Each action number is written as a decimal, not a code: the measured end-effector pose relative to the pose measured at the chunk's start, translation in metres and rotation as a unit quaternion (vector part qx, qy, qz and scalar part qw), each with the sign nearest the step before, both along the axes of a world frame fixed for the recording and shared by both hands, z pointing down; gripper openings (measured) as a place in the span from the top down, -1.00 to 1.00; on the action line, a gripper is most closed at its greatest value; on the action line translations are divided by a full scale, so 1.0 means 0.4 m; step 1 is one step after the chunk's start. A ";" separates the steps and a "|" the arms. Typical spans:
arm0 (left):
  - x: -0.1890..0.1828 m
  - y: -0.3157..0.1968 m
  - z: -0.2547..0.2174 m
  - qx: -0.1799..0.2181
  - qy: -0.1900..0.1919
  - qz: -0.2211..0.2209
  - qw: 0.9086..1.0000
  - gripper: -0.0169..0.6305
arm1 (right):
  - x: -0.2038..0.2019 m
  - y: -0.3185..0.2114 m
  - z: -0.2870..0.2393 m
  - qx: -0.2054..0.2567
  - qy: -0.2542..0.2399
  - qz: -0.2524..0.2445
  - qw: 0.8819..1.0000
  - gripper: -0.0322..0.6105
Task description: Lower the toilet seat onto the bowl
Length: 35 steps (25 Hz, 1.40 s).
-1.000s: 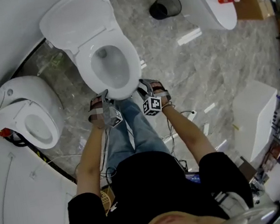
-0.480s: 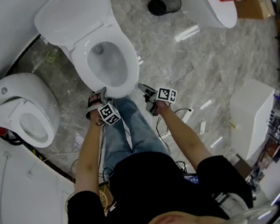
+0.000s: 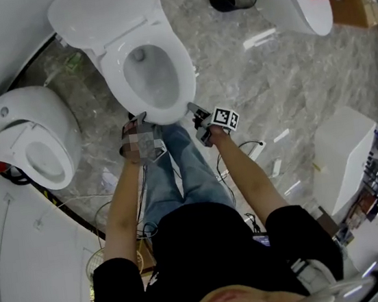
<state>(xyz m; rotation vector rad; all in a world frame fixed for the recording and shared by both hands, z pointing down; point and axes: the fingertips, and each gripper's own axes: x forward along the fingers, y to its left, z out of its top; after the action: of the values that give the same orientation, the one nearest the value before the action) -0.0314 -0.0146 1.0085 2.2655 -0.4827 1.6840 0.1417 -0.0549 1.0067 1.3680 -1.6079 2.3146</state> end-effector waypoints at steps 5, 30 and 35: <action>-0.072 0.060 0.001 -0.135 0.095 -0.298 0.940 0.11 | -0.001 0.001 0.014 0.001 0.004 -0.006 1.000 0.50; -0.046 0.029 0.172 -0.271 0.296 -0.715 0.573 0.53 | 0.020 0.044 0.159 -0.040 0.087 -0.018 0.995 0.61; -0.047 0.038 0.217 -0.277 0.263 -0.714 0.587 0.57 | 0.020 0.054 0.211 -0.061 0.108 -0.036 0.992 0.64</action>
<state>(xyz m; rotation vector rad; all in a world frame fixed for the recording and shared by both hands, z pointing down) -0.0501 0.0006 1.0953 0.9933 -1.0009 0.1812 0.1496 -0.0331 1.0913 1.4486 -1.4048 2.1026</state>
